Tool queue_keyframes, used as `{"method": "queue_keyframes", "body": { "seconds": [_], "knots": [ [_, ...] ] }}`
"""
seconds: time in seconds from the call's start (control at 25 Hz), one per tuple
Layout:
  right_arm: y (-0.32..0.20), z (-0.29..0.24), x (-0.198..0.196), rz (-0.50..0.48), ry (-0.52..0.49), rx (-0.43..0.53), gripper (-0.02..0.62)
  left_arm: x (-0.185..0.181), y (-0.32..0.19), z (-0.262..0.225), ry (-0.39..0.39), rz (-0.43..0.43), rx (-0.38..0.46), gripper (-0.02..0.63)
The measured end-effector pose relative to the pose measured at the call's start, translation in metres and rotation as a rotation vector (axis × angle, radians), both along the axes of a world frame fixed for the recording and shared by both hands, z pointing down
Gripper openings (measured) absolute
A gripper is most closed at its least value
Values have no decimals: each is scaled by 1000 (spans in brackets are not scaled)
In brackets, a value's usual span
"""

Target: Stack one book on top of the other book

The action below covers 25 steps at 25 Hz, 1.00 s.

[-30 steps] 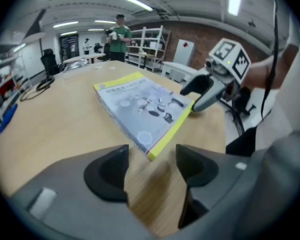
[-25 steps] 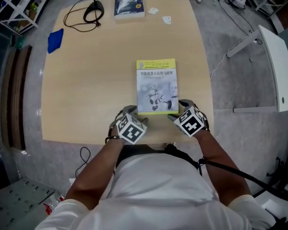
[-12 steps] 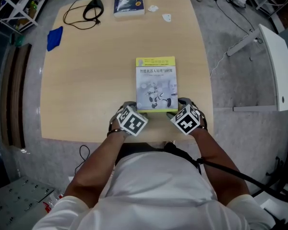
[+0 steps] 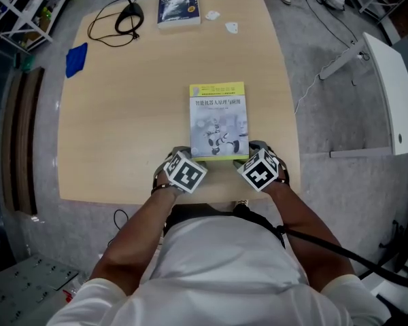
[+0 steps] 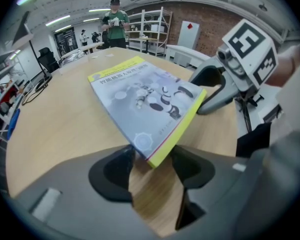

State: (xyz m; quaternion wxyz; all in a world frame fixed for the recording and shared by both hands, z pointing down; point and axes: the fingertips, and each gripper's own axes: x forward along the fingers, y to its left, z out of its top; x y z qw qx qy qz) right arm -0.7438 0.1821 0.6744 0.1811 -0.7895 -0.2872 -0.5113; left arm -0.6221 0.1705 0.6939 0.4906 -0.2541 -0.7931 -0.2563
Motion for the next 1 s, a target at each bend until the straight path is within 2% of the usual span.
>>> {"method": "queue_keyframes", "body": {
  "seconds": [0.56, 0.72, 0.88, 1.0],
  "knots": [
    [1, 1, -2, -30, 21, 12, 288, 0, -2, 3, 14, -59, -31, 235],
    [4, 0, 1, -34, 39, -10, 295, 1, 0, 2, 18, -86, -41, 227],
    [5, -2, -4, -38, 86, -19, 304, 3, 1, 1, 31, -113, -81, 223],
    [-2, -16, -21, -16, 130, -57, 304, 8, -5, 1, 79, -109, -129, 221]
  ]
}}
